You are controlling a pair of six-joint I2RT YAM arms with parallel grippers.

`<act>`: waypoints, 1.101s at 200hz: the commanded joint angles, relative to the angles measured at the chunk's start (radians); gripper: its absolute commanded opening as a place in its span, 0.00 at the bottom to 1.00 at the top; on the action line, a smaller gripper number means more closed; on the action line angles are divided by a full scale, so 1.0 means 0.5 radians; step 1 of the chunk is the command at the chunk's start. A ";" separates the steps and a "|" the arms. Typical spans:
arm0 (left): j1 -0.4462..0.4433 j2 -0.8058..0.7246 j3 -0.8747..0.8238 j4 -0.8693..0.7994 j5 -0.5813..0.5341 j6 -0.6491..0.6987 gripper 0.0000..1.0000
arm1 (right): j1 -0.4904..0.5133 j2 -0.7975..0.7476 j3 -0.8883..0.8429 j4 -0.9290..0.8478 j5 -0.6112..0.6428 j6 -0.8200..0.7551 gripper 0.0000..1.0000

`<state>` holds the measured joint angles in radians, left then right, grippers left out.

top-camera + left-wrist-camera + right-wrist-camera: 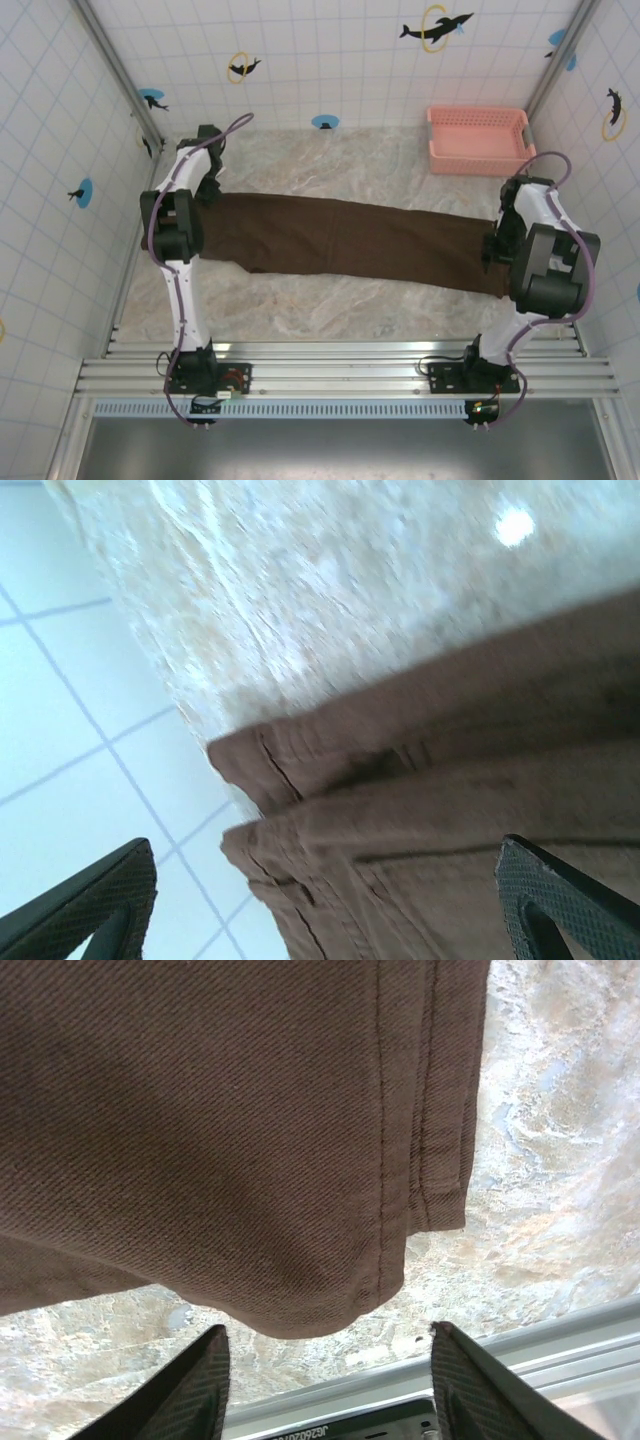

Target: Roll up the long pants

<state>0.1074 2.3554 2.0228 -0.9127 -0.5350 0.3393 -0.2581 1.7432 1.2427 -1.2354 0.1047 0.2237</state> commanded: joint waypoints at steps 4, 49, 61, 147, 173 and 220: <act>0.014 0.123 0.018 -0.056 0.038 -0.039 0.91 | 0.008 0.009 0.041 -0.030 0.058 0.014 0.64; -0.125 0.023 -0.017 -0.066 0.075 -0.059 0.92 | -0.152 0.049 0.022 0.007 0.099 -0.040 0.73; -0.185 -0.082 -0.063 -0.053 0.119 -0.079 0.93 | -0.166 0.094 0.036 0.017 0.101 -0.079 0.73; -0.375 -0.189 -0.202 -0.076 0.461 -0.266 0.94 | -0.251 0.407 0.143 0.129 0.150 -0.159 0.72; -0.405 -0.186 -0.193 -0.083 0.464 -0.262 0.94 | -0.260 0.487 0.112 0.167 0.104 -0.171 0.71; -0.453 -0.185 -0.219 -0.098 0.417 -0.248 0.94 | -0.277 0.637 0.095 0.273 -0.024 -0.189 0.51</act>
<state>-0.1020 2.3028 1.9320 -0.9333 -0.3218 0.2306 -0.3843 1.9934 1.2968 -1.1637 0.1219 0.1310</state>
